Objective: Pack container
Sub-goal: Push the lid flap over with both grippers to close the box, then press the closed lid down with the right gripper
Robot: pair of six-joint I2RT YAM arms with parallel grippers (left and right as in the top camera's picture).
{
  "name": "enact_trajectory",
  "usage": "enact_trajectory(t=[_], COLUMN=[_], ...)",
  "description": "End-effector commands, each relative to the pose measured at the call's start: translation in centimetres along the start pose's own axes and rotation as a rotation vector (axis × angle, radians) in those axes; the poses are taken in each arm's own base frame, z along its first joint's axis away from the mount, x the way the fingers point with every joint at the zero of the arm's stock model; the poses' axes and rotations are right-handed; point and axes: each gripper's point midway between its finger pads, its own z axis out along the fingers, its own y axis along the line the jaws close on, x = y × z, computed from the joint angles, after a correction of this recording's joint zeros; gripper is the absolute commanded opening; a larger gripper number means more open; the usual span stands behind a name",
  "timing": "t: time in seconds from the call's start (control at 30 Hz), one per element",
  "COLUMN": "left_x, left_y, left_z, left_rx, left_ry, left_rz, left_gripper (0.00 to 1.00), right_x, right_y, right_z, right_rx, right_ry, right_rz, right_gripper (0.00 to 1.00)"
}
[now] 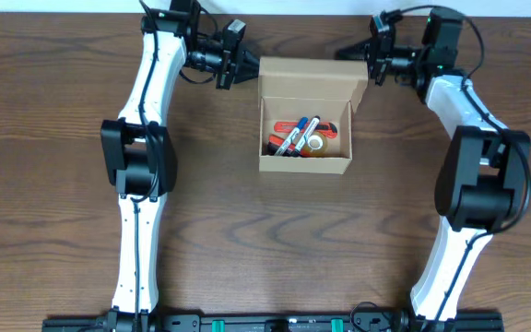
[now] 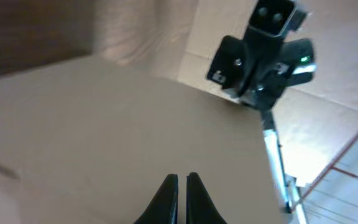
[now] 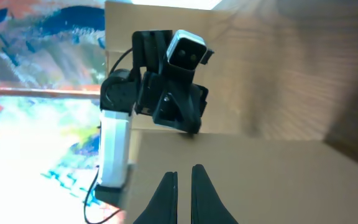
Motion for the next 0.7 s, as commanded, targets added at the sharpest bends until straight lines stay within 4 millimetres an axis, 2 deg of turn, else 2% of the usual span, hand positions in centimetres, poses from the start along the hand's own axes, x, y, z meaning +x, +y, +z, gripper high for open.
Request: enact_trajectory(t=[0.0,0.2,0.33,0.47,0.67], left_x=[2.0,4.6,6.2,6.4,6.3], left_y=[-3.4,-3.9,-3.6,-3.6,-0.2], left_z=[-1.4,-1.7,-1.7,-1.8,-3.3], left_rx=[-0.041,-0.049,-0.053,-0.061,-0.364], left_ry=[-0.027,0.013,0.049,0.052,0.027], left_rz=[0.198,0.197,0.204,0.225,0.23], left_gripper=[0.06,0.06,0.06,0.06,0.06], right_x=[1.7,3.9,5.7,7.0,6.7], right_y=[2.4,2.2,0.7,-0.8,0.1], right_z=[1.3,2.9,3.6,3.5,3.2], right_rx=[-0.021,-0.026,-0.006,0.047,0.142], right_ry=[0.058,0.121,0.143,0.134,0.082], right_rz=[-0.02,0.03,0.082,0.099,0.007], right_gripper=[0.01,0.01,0.02,0.02,0.02])
